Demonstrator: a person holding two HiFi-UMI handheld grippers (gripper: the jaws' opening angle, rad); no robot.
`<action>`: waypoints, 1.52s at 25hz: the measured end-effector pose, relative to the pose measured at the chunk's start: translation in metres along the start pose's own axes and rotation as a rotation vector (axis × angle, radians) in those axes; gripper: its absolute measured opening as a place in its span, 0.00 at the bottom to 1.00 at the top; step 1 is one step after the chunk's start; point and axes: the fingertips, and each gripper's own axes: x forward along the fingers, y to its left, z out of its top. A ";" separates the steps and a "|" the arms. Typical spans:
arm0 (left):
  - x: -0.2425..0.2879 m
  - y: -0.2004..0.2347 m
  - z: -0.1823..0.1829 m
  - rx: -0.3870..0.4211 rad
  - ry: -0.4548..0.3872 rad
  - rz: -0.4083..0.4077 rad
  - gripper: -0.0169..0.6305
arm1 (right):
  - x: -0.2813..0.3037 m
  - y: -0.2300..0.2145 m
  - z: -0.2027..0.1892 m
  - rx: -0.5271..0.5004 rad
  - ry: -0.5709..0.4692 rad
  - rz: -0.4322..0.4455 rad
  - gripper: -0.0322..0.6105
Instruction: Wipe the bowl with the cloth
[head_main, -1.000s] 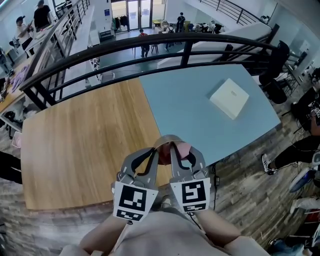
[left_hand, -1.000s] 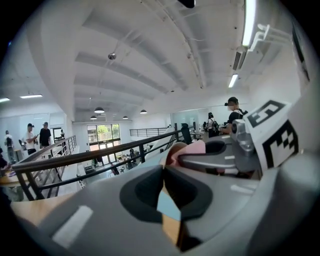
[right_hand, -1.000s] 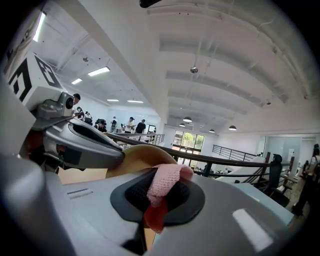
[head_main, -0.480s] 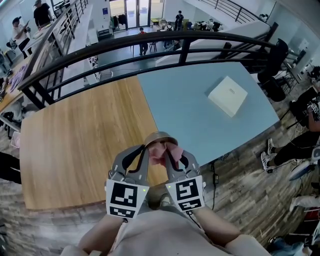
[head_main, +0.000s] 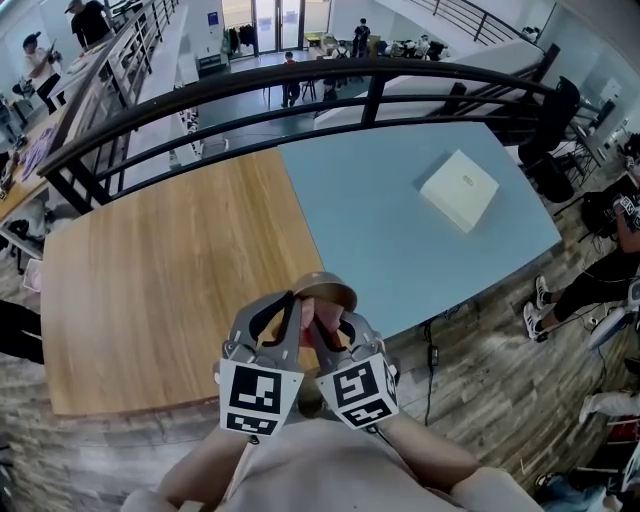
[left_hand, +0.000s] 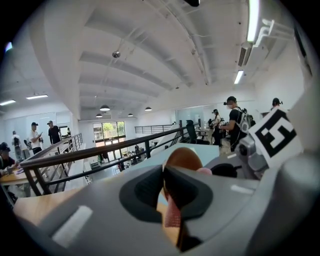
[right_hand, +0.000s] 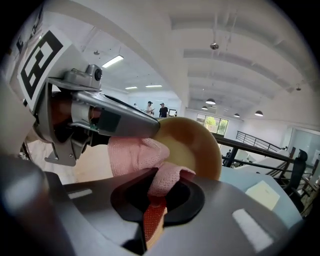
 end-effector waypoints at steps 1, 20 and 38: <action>-0.001 0.000 -0.002 -0.006 0.004 -0.004 0.05 | 0.001 0.003 0.002 -0.004 -0.002 0.009 0.08; -0.015 0.007 -0.022 -0.017 0.044 -0.019 0.04 | -0.004 -0.009 0.062 -0.087 -0.174 -0.044 0.08; -0.016 0.010 -0.010 -0.047 0.012 -0.011 0.04 | -0.009 -0.035 0.008 -0.135 -0.011 -0.140 0.08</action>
